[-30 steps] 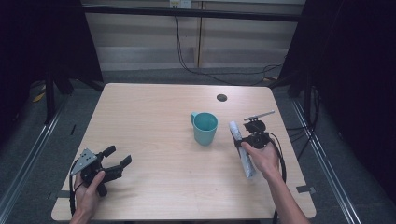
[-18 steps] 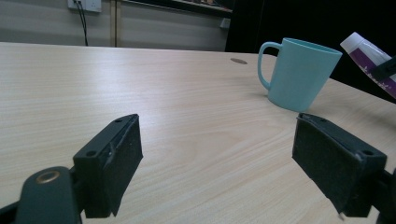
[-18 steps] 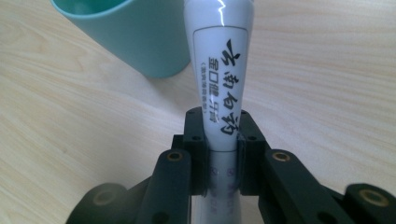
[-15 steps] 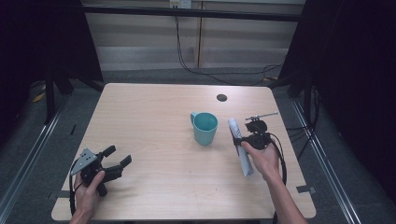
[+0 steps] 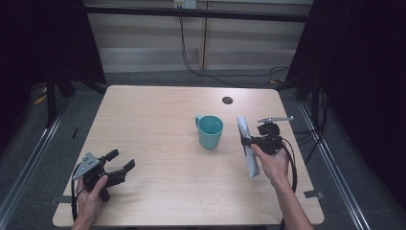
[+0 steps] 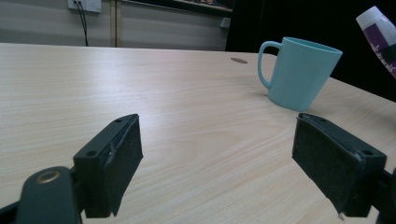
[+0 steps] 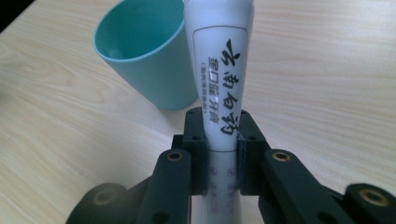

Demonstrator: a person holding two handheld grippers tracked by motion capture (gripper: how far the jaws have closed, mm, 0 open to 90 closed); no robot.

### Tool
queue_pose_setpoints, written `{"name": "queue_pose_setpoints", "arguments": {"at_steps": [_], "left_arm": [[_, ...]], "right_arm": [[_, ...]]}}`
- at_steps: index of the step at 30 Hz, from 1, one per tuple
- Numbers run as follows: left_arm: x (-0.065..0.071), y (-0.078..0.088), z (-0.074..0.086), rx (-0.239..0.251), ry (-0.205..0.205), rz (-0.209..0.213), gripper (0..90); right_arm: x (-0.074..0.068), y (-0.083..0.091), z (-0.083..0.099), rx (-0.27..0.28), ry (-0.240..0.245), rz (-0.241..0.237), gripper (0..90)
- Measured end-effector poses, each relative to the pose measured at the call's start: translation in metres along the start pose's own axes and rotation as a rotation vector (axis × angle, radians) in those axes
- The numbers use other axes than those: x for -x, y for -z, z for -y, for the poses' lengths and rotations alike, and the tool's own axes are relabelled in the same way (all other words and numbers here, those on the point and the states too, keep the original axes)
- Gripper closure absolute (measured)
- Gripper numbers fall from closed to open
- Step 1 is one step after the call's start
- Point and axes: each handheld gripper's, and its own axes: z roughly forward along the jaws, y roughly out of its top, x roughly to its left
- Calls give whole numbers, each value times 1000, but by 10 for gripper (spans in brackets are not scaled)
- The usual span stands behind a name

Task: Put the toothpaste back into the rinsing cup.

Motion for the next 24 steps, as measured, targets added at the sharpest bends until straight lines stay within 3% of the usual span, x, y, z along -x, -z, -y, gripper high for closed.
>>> {"name": "queue_pose_setpoints", "arguments": {"at_steps": [10,18,24], "left_arm": [[0,0,0,-1,3,-2,158],[0,0,0,-1,3,-2,158],[0,0,0,-1,3,-3,158]], "right_arm": [[0,12,1,109,11,-14,782],[-2,20,1,191,63,-31,781],[-1,29,0,264,65,-54,782]]}}
